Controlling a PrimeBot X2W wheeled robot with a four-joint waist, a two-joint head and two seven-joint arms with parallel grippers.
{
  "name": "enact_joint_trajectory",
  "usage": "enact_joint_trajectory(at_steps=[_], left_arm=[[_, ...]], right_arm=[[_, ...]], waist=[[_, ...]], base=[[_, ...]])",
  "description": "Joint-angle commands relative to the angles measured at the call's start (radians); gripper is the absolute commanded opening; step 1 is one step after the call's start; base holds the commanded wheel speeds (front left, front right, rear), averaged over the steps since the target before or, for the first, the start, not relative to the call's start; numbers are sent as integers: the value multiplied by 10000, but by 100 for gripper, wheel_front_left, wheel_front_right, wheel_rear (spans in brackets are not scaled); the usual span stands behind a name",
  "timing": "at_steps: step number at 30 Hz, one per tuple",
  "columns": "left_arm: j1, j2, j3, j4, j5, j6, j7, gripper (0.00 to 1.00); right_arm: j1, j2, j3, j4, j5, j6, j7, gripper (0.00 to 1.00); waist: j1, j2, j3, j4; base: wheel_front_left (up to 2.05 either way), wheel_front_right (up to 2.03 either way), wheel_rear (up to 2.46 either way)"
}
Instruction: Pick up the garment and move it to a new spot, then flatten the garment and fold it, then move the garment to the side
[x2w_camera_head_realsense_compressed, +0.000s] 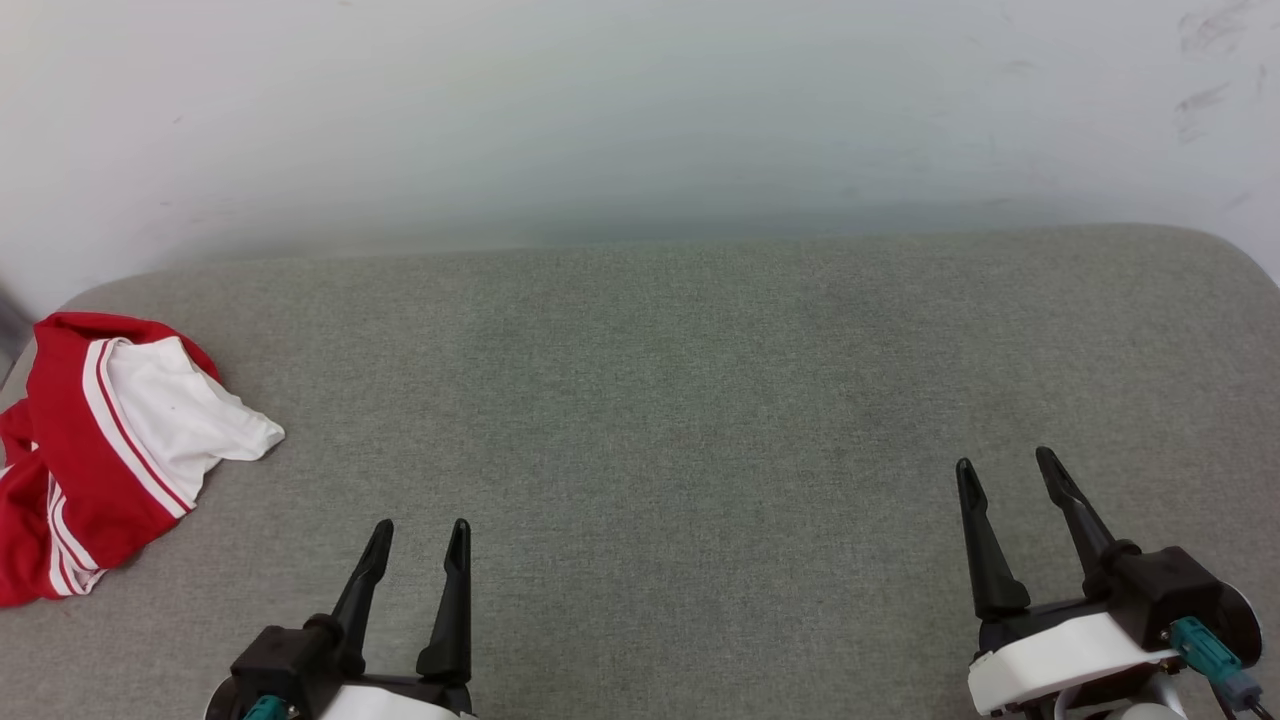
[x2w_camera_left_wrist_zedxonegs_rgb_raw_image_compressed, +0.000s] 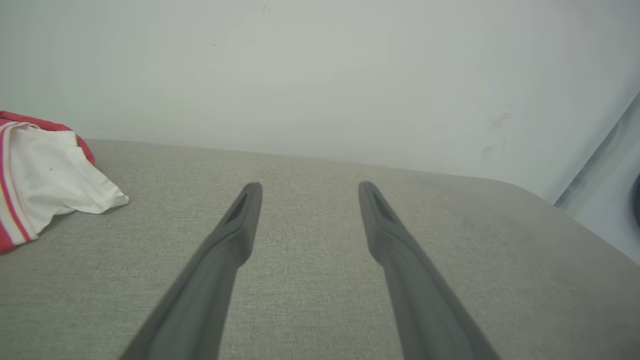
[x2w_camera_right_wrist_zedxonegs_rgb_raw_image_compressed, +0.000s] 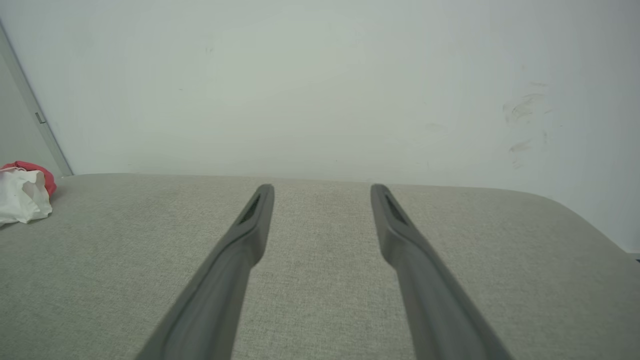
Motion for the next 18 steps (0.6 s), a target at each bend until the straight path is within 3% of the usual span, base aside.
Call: enact_joint_trajectory(at_steps=[1, 18], left_arm=[[24, -17, -48, 22, 142, -56, -82, 100], [-7, -20, -53, 53, 299, -181, -189, 100]], right_arm=[[83, 8, 24, 30, -136, -3, -91, 100], [32, 9, 65, 131, -227, -3, -188, 100]], waist=[[0, 0, -1, -2], [0, 0, -39, 43]], base=[[0, 0, 0], [0, 0, 0]])
